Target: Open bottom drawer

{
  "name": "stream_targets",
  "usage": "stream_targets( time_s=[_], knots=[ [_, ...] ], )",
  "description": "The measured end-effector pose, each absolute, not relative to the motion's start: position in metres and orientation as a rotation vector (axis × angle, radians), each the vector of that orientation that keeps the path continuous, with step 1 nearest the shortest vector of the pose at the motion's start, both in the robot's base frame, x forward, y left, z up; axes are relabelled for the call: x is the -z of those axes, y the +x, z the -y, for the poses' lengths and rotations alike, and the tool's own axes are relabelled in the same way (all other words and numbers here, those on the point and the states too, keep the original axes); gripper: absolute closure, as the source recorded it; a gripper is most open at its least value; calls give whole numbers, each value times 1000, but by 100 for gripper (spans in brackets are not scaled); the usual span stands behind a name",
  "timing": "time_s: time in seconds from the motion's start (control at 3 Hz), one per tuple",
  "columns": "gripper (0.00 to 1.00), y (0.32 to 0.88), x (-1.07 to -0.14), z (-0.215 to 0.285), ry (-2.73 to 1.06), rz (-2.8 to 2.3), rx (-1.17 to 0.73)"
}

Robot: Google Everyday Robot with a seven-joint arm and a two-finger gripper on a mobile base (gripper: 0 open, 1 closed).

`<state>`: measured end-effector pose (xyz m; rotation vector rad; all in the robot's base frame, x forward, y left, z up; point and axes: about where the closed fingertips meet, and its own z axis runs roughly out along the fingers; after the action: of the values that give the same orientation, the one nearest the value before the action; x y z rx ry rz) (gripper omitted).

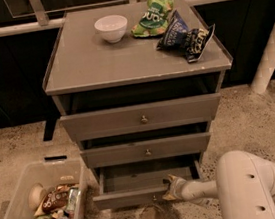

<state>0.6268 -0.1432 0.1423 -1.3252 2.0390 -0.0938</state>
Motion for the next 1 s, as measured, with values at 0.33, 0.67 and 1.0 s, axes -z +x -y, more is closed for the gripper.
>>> stream_targets(
  time_s=[0.33,0.67,1.0],
  knots=[
    [100,615,-139,140,-1334,-2034,87],
    [100,615,-142,140,-1334,-2034,87],
    [100,599,-136,142,-1324,-2035,81]
  ],
)
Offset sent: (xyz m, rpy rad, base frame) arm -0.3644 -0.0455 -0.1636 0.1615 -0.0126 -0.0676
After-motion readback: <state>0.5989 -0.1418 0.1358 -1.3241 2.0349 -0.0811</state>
